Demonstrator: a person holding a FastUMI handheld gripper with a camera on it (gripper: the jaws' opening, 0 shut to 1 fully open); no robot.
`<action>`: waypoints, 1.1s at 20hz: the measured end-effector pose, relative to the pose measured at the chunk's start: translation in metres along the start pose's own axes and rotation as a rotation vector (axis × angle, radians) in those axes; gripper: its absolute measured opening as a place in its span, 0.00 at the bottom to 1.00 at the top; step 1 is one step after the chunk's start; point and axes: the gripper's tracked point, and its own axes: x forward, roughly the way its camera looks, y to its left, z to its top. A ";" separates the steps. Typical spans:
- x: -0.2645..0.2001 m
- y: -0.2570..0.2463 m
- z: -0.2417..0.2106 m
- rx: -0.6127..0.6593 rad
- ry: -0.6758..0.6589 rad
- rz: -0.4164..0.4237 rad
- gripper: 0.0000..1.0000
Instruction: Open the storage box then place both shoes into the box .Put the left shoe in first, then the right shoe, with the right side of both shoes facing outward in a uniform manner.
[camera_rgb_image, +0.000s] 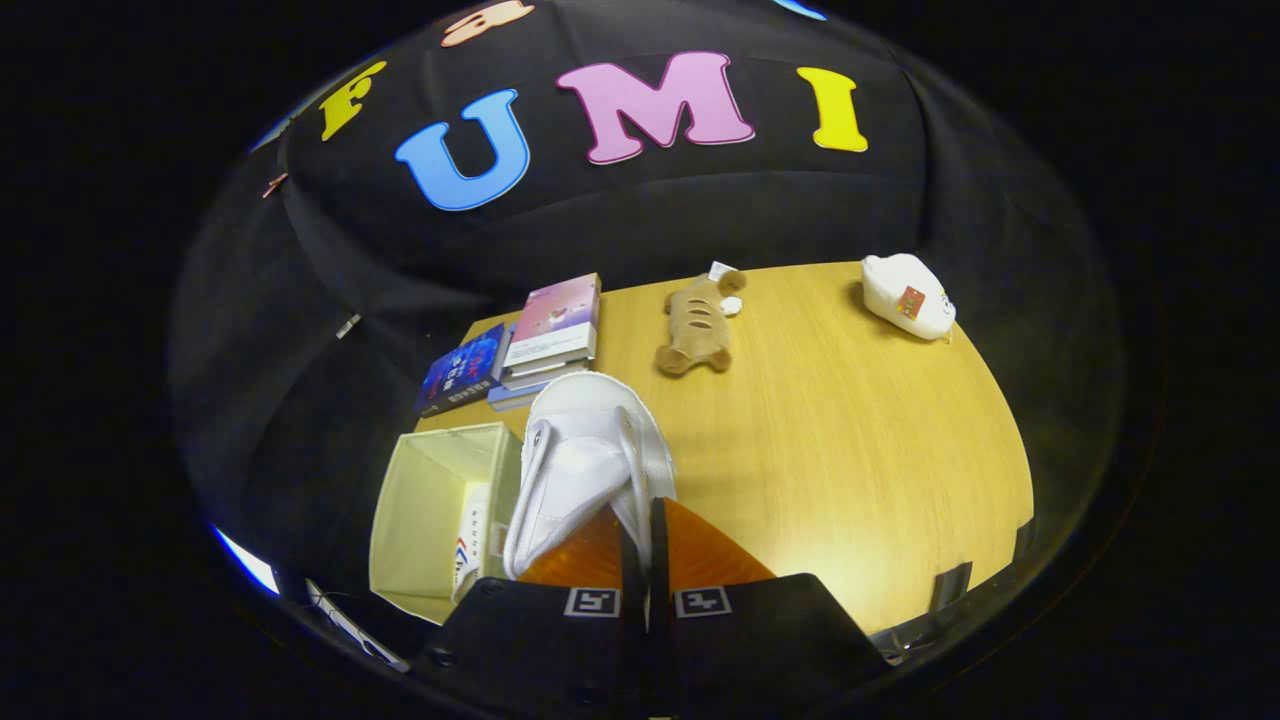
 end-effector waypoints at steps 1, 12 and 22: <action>-0.003 0.018 0.004 0.000 -0.002 0.012 0.05; 0.058 0.149 -0.057 -0.021 0.137 0.026 0.05; 0.072 0.155 -0.054 -0.173 0.073 -0.032 0.66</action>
